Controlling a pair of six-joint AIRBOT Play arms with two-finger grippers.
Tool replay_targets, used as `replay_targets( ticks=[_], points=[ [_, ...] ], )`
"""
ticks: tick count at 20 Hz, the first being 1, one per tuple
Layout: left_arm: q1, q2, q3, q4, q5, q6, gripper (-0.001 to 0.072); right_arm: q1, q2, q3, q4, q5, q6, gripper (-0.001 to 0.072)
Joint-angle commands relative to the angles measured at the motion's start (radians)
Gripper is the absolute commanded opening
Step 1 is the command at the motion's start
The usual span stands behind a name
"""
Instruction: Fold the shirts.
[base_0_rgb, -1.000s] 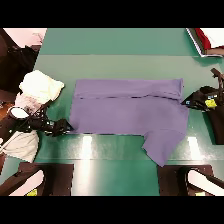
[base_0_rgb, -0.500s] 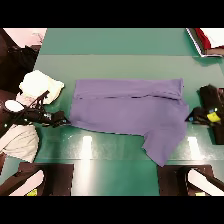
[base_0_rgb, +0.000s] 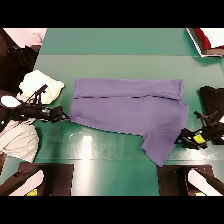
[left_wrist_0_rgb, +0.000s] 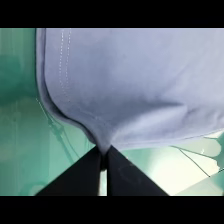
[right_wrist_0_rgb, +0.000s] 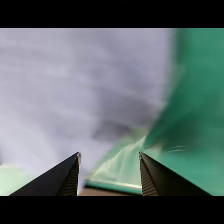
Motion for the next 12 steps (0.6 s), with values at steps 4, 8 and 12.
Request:
replay_targets(
  ticks=[4,8,12],
  points=[
    [0.001,0.001,0.002,-0.001,-0.028,0.015,0.0025,0.110,-0.069,-0.039,0.076,-0.127,0.010,0.0175],
    [0.001,0.001,0.016,0.018,-0.086,0.049,0.0024,0.107,0.039,-0.018,0.006,-0.092,0.010,0.0015],
    [0.001,0.049,0.074,0.122,-0.202,0.043,0.0024,0.107,0.205,0.106,-0.158,0.092,0.008,0.0015]
  ],
)
